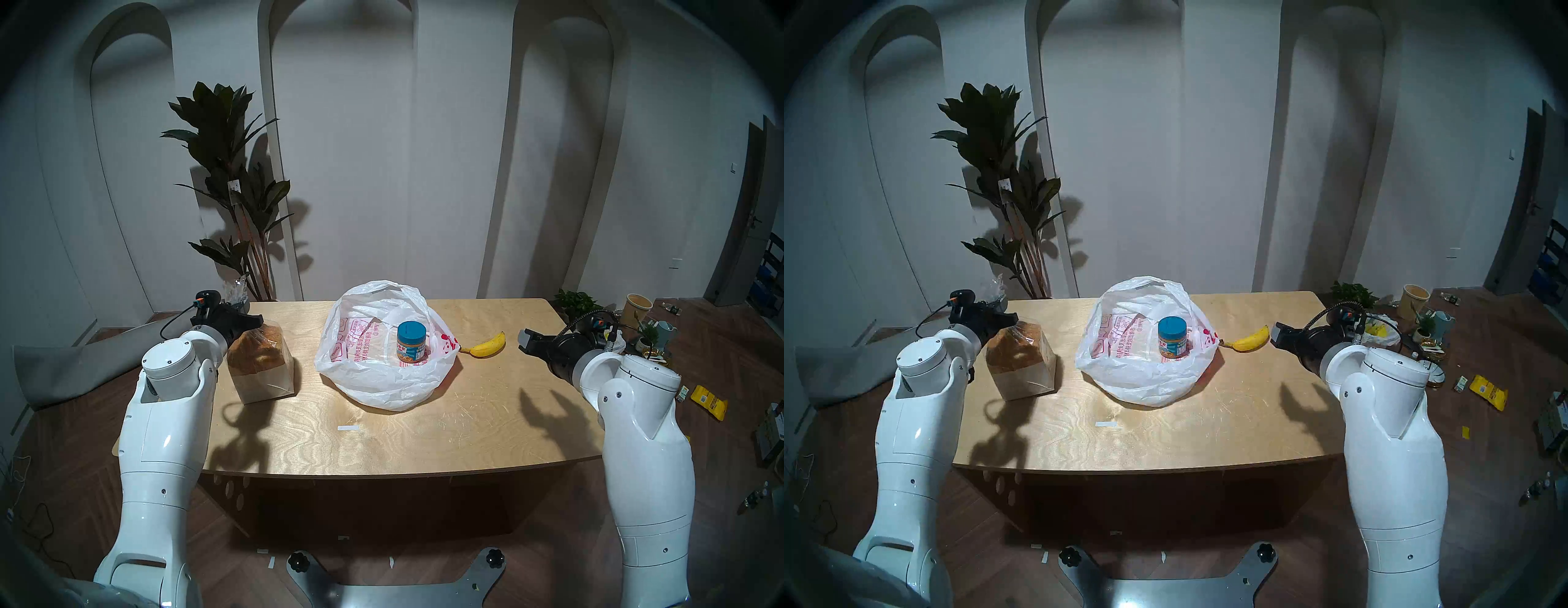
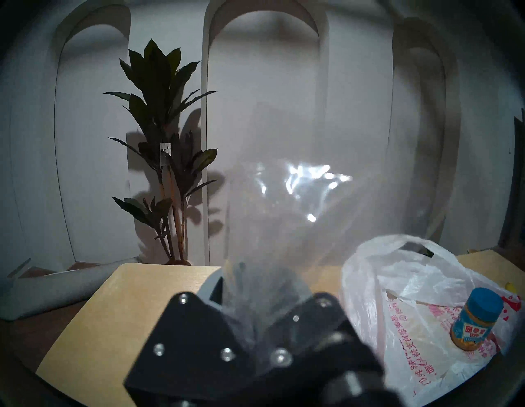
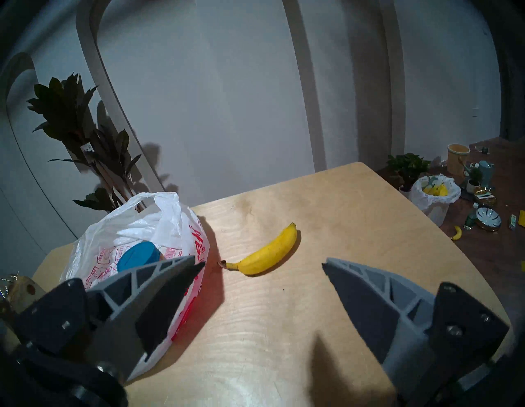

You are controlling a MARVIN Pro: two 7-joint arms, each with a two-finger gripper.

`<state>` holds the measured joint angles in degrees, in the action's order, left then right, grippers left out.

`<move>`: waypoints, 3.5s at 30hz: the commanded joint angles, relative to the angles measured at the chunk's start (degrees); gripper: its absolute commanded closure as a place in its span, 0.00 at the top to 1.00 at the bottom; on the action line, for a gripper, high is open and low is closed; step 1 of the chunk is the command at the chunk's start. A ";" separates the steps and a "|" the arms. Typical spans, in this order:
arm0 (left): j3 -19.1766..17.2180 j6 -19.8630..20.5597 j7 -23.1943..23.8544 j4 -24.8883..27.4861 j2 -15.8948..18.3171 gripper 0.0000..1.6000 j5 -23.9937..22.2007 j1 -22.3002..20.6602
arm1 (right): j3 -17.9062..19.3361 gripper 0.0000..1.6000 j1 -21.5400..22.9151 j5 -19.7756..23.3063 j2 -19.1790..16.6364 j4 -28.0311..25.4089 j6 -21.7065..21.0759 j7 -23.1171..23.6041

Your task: Bag the groceries: heavy items first, fragile items on top

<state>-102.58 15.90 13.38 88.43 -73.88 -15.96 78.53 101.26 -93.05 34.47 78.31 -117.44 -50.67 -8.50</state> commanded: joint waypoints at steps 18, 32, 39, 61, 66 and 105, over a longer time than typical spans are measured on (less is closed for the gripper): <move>3.46 -2.93 3.77 15.00 3.98 0.00 -5.66 -10.45 | 0.76 1.00 2.53 2.15 0.82 -1.46 -4.33 -2.14; 11.17 0.00 1.10 18.48 0.10 0.00 -7.37 -15.46 | 0.74 1.00 1.13 3.07 1.62 -1.34 -4.33 -3.04; 14.14 1.06 -0.79 16.51 -1.92 0.00 -7.34 -18.24 | -1.82 1.00 -0.86 3.60 2.30 -1.17 -4.33 -2.55; 20.59 0.05 -4.02 2.69 -6.95 0.00 -2.00 -25.61 | -2.71 1.00 -6.56 3.13 0.08 -4.30 -4.16 -1.57; 22.27 -0.96 -4.15 -2.06 -8.48 0.00 -0.19 -27.53 | -2.61 1.00 -7.12 3.01 -0.26 -4.75 -3.96 -1.18; 26.51 -14.38 2.67 -37.30 -15.11 0.00 6.80 -40.33 | -2.48 1.00 -8.33 2.05 -1.26 -5.28 -2.64 0.88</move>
<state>-75.51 4.08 14.96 52.56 -88.03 -9.60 44.20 98.86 -101.60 36.51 76.91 -121.50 -53.88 -7.78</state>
